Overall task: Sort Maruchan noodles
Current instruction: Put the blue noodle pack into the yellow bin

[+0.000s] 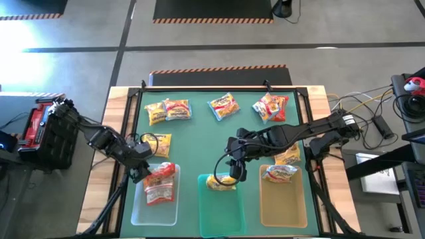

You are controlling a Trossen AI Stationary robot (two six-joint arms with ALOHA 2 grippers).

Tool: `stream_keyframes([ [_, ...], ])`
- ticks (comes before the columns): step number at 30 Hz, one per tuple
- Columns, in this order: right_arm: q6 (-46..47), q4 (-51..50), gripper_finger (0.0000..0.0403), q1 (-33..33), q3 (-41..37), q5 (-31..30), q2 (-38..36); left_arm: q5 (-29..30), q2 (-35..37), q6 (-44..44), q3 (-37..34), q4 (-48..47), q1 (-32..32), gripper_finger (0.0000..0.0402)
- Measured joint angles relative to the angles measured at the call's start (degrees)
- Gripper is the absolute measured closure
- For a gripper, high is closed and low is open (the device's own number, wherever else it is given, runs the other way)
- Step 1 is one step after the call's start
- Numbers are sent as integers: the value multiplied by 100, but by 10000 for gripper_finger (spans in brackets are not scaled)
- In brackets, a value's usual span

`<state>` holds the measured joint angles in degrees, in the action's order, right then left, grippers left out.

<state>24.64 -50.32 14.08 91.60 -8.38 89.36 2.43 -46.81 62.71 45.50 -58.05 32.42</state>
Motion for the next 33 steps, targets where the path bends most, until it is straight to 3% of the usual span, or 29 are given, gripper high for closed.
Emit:
stream_keyframes([
  [4,-76,-1,211,-134,1,-497,2,513,0,-82,462,-2,0,221],
  [8,-114,-7,211,-415,1,-879,0,1628,-3,-38,833,-402,0,221],
  [11,-65,-45,211,-753,1,-968,0,2500,-7,435,897,-830,-40,221],
  [14,-67,-47,211,-1142,1,-970,1,3000,4,955,801,-949,-194,221],
  [21,-610,-165,211,-1984,1,-964,2,3382,-107,943,646,-753,-771,221],
  [27,-890,-166,211,-2576,1,-943,89,3438,-309,802,642,-730,-1688,223],
  [33,-1185,-171,211,-3096,1,-918,467,3137,-653,-208,637,-246,-2850,239],
])
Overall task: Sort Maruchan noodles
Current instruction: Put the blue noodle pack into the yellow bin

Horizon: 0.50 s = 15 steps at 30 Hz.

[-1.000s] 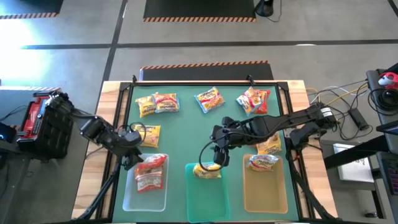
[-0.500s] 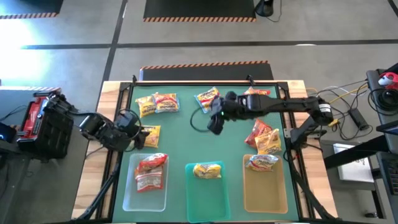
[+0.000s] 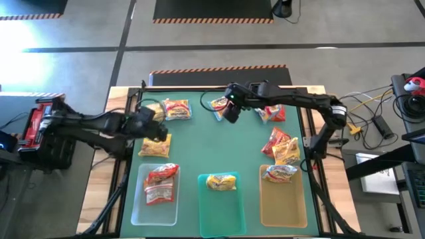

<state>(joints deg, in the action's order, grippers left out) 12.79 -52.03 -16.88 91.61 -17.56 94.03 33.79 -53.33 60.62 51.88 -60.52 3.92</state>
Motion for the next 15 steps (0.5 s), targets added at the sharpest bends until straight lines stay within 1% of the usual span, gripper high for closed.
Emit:
stream_keyframes([
  [5,-148,2,211,-323,0,424,390,-339,-521,-1160,-4,473,-872,252],
  [12,-84,41,211,-670,0,448,702,-365,-1192,-2025,-6,636,-1874,267],
  [15,-83,42,211,-791,0,450,747,-717,-1413,-2328,-102,1113,-2319,271],
])
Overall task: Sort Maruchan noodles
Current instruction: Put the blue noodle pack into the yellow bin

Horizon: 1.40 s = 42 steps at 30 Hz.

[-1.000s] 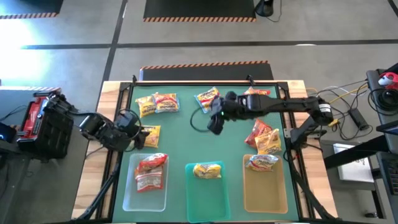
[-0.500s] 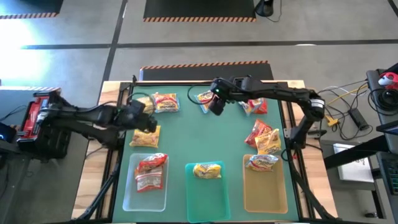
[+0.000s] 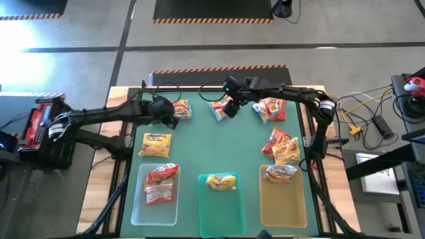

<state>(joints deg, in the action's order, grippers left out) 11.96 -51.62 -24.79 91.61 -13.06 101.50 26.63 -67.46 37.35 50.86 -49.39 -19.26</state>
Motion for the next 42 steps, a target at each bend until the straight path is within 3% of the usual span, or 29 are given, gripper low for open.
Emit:
stream_keyframes([
  [4,-211,-8,211,-137,0,4,-14,-1054,-211,-166,-343,1136,-542,272],
  [7,-437,-3,211,-255,0,13,-51,-1453,-354,15,-554,1683,-857,272],
  [13,-784,48,211,-519,0,310,-67,-1450,-565,1123,-681,1790,-1226,272],
  [22,-1330,527,211,-859,0,345,-62,-1224,-975,1311,-655,3163,-1700,272],
  [29,-1420,715,211,-1076,0,893,-54,-1287,-1705,1956,-655,3692,-1826,272],
  [38,-1462,713,211,-1143,0,903,-43,-2690,-2145,1276,-639,3715,-1787,272],
  [42,-1463,713,211,-1142,0,903,-43,-3818,-2166,309,-645,3738,-1639,272],
])
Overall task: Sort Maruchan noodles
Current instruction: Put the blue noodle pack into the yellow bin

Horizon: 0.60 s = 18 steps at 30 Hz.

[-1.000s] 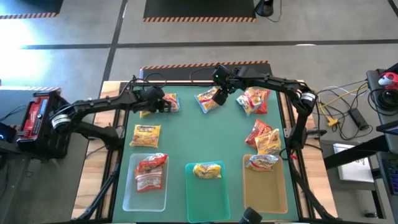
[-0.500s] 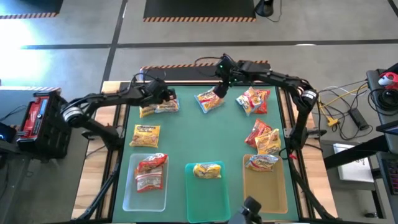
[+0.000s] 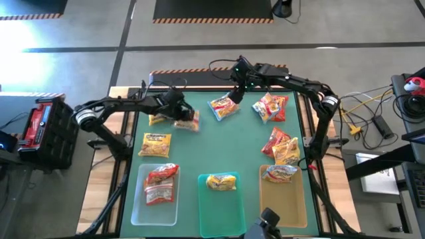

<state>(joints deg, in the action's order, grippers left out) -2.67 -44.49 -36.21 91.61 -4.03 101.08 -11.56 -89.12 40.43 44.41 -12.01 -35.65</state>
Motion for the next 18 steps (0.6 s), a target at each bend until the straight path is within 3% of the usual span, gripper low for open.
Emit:
stream_keyframes([
  [7,-42,7,211,2,0,0,2,-2543,83,-1886,-9,-21,342,272],
  [10,-19,21,211,4,0,2,2,-3228,315,-2294,54,-95,520,272],
  [13,80,24,211,4,0,24,3,-2959,634,-2023,138,-536,696,272],
  [18,214,29,211,7,0,406,4,-721,868,440,102,-1341,1010,272],
])
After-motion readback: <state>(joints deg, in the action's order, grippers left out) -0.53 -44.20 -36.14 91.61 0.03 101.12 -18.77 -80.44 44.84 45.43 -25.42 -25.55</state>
